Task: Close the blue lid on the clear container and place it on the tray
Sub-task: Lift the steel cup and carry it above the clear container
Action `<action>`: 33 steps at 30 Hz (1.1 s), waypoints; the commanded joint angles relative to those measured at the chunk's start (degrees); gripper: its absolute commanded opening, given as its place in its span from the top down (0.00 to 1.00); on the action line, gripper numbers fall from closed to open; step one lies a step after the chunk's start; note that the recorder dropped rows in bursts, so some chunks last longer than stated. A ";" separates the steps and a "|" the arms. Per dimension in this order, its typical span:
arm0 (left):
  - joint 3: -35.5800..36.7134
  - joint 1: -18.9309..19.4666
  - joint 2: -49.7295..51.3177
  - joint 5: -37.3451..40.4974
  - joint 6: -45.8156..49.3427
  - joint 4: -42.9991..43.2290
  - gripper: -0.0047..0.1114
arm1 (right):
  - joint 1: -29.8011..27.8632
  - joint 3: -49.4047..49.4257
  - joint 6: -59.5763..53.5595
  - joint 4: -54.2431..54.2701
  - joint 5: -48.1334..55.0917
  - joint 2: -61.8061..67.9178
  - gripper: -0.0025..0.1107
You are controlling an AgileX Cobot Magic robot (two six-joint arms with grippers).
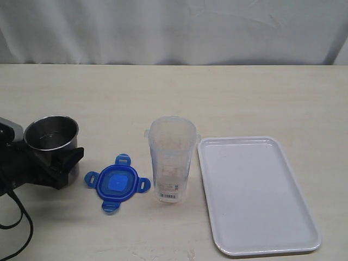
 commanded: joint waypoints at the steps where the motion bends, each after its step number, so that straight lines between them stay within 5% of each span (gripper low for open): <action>1: -0.78 0.12 -0.29 -4.45 -1.36 -4.15 0.96 | 0.21 0.06 0.18 -0.07 -0.31 -0.27 0.94; 8: -2.33 0.12 -0.41 -4.45 -5.16 -0.65 0.96 | 0.21 0.06 0.18 -0.07 -0.31 -0.27 0.94; 12: -8.91 0.12 -0.41 -4.45 -15.43 6.39 0.96 | 0.21 0.06 0.18 -0.07 -0.31 -0.27 0.94; 19: -15.53 -0.29 -0.41 -3.89 -16.77 7.36 0.96 | 0.21 0.06 0.18 -0.07 -0.31 -0.27 0.94; 33: -32.60 -9.25 -0.41 20.87 -16.77 9.17 0.96 | 0.21 0.06 -0.29 -0.07 -0.30 -0.27 0.94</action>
